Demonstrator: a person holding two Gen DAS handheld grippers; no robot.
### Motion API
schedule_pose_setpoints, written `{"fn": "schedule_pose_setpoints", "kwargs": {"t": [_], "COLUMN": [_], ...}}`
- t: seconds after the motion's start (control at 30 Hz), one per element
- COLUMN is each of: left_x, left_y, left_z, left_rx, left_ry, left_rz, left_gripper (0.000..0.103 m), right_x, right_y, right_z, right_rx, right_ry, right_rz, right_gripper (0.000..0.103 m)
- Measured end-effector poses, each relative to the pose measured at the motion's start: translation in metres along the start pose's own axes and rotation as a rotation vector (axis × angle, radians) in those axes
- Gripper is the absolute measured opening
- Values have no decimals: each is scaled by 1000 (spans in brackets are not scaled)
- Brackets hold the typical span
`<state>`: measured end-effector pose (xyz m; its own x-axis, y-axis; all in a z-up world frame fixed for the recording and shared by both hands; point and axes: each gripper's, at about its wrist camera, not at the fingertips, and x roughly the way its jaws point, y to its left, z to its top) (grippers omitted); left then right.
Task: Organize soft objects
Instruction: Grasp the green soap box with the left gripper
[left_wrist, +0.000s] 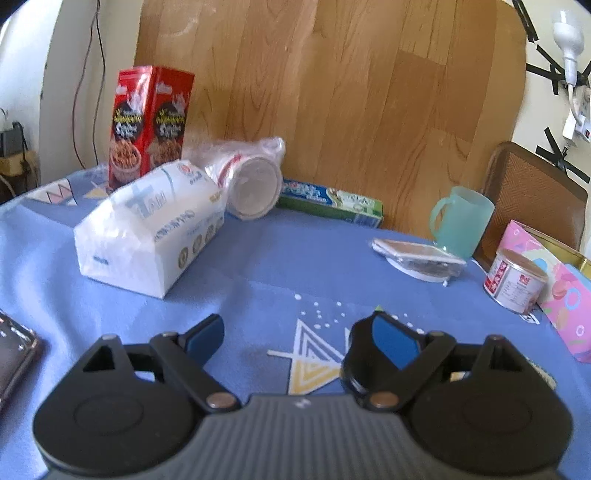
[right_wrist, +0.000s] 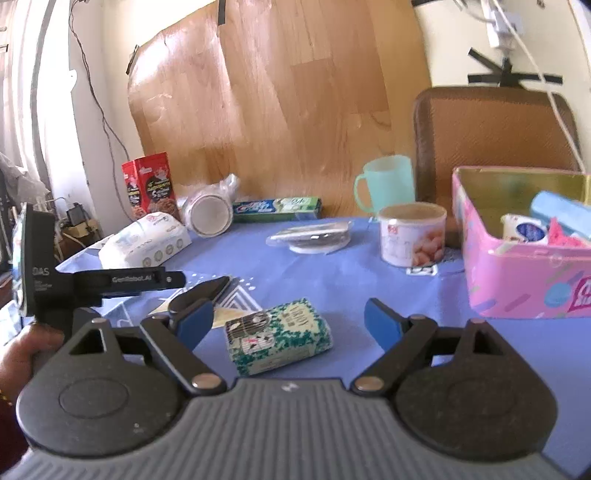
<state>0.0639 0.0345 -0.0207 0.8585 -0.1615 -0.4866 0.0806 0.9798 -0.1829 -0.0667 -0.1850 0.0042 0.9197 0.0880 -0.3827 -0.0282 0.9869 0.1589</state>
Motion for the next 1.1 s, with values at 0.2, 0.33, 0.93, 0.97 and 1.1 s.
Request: {"fn": "schedule_pose_setpoints", "kwargs": {"t": [0.2,0.33,0.93,0.97,1.1], "left_x": [-17,-20,-33,-32,-26], "left_y": [-13,-20,-27,-28,-20], "left_z": [-3,-3,-9,-9,-4], "left_rx": [70,110,168,176,157], "left_ry": [-121,-152,-215,-204,-124], "left_rz": [86,149,230,228,193], "left_gripper": [103,103,103,103,103], "right_x": [-2,-3,-10,-12,-14], "right_y": [-3,3,25,26,22], "right_z": [-1,-4,-11,-10,-11], "right_rx": [-2,-24,-93,-95,-82], "right_ry": [-29,-39,-119,-123,-107], "right_rz": [-19,-26,-89,-89,-76], "right_gripper": [86,85,88,89,91]}}
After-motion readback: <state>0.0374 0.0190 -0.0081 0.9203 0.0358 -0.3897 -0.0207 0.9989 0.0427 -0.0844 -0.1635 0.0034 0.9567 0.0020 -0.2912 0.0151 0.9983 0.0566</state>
